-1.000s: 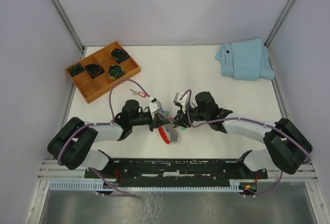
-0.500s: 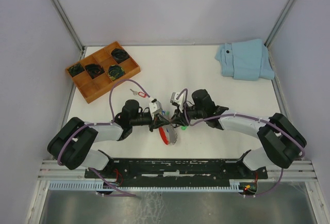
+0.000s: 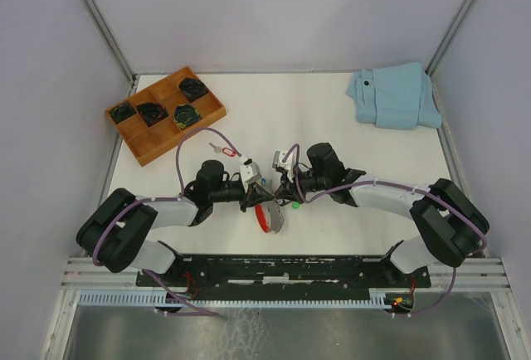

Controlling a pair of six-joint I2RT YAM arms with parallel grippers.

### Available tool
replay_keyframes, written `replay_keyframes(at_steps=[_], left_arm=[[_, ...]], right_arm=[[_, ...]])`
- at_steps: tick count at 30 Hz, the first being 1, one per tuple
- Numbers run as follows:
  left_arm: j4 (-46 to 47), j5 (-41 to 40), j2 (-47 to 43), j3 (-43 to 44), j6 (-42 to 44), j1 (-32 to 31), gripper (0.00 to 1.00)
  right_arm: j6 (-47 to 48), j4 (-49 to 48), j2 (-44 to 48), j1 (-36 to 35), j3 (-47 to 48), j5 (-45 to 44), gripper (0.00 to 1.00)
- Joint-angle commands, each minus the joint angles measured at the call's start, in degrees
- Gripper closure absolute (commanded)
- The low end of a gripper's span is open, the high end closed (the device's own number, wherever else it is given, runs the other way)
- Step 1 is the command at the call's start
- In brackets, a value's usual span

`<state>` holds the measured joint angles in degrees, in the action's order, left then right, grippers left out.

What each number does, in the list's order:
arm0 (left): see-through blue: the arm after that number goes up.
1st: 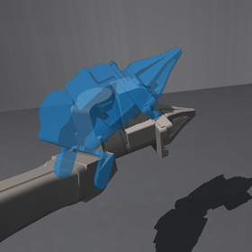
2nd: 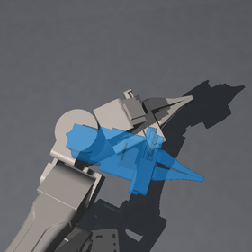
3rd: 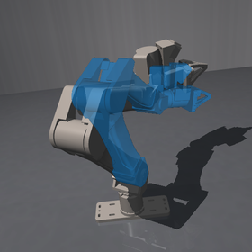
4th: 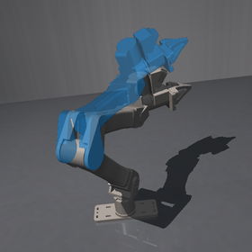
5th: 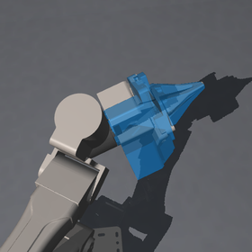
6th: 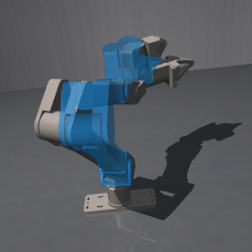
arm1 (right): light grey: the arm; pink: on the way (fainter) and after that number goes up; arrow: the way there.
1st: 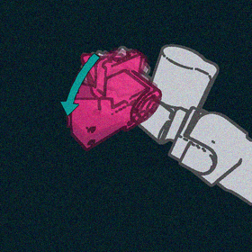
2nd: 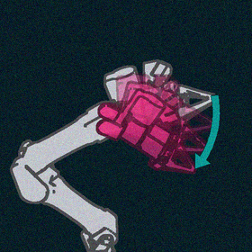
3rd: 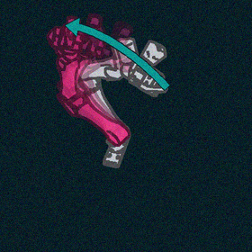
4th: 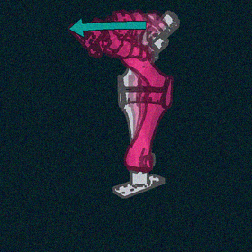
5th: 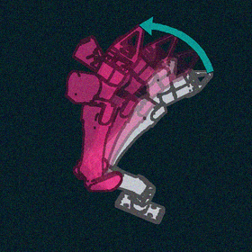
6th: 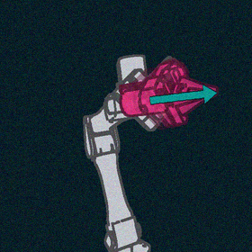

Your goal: Put the keys on the keyring

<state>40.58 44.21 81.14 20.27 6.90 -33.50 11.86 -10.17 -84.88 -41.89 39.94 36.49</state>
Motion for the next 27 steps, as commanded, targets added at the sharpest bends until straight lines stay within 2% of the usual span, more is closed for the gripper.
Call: replay_keyframes(at_steps=[1,11,17,20,24,27], left_arm=[[3.4,3.1,-0.9,1.1,1.7,-0.3,0.97],[3.0,3.9,0.0,1.7,1.4,-0.2,0.82],[2.3,4.9,1.0,2.3,1.4,-0.2,0.79],[1.9,5.8,1.7,2.8,1.5,-0.2,0.81],[0.9,6.9,2.4,3.5,1.8,-0.2,0.97],[-0.1,6.7,2.3,3.8,2.3,-0.2,0.97]], right_arm=[[1.4,-0.9,0.2,0.0,2.4,4.2,0.99],[2.1,-1.0,1.3,0.0,2.2,5.7,0.99],[2.5,-1.0,1.8,0.0,2.2,5.6,0.99],[2.8,-0.8,2.1,0.0,2.2,5.6,0.99],[2.8,-0.6,2.3,0.0,2.4,5.4,0.99],[2.5,0.2,2.9,-0.1,2.3,4.6,0.97]])
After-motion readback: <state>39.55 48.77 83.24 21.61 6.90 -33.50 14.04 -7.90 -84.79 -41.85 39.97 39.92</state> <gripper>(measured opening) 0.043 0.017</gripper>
